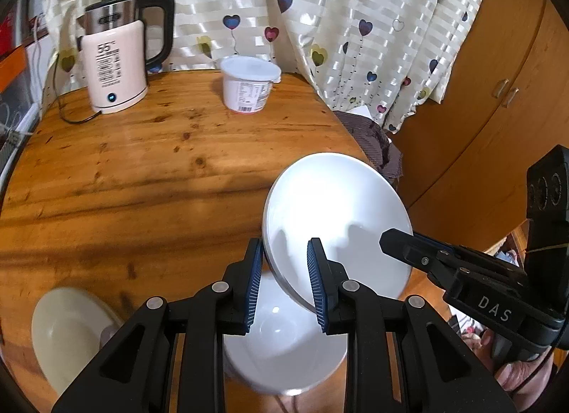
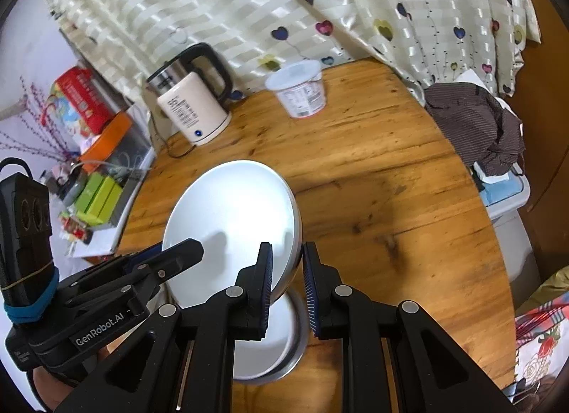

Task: Organize plates and bowls
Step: 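Lift the white blue-striped bowl and carry it over the steel bowl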

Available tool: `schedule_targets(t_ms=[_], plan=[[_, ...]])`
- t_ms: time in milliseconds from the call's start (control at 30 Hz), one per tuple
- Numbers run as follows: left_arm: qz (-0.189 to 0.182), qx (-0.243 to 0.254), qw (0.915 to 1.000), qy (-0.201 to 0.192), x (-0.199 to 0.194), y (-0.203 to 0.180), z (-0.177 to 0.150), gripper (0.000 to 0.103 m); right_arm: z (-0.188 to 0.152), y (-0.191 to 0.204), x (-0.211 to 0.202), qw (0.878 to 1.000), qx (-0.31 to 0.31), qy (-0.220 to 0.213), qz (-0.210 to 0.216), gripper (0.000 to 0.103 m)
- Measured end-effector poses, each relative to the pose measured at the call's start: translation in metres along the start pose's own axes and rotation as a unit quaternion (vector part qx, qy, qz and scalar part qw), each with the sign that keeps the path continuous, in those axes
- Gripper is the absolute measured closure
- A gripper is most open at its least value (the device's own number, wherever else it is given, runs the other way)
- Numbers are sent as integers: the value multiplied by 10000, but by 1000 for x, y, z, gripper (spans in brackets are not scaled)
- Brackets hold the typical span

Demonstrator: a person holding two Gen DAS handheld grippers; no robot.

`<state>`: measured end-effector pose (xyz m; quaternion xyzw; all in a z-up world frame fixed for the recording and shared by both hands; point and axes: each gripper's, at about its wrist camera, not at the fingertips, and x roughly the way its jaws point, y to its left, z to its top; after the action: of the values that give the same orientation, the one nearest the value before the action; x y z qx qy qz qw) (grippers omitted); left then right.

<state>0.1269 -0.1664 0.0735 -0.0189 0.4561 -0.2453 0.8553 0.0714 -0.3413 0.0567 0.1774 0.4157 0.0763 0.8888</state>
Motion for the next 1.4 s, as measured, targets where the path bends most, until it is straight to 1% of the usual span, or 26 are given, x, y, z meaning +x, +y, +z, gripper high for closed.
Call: schedule_targets(t_ms=[200,367,600,833,1133,1400], plan=[[104,-33,9999,54,-13,6,-22,76,-19,12,-1,9998,-57,160,82,86],[143,-129,9997,175,-15,13,-38,76,-32,17,3,9993,-90,337,95,86],[147,-211,9991,330,-12,18,-53,77,-46,17,12,9983,-80,584,45,86],[113,-266,9980,566,0,20,-61,77,-50,15,18,9974,-83,709,-30,85],[127,-306,9966,752,12,24,-66,76,-54,11,30,9961,-101,868,-97,84],[105,-333,9966,746,15,27,-66,76,-54,11,34,9958,-139,900,-107,82]])
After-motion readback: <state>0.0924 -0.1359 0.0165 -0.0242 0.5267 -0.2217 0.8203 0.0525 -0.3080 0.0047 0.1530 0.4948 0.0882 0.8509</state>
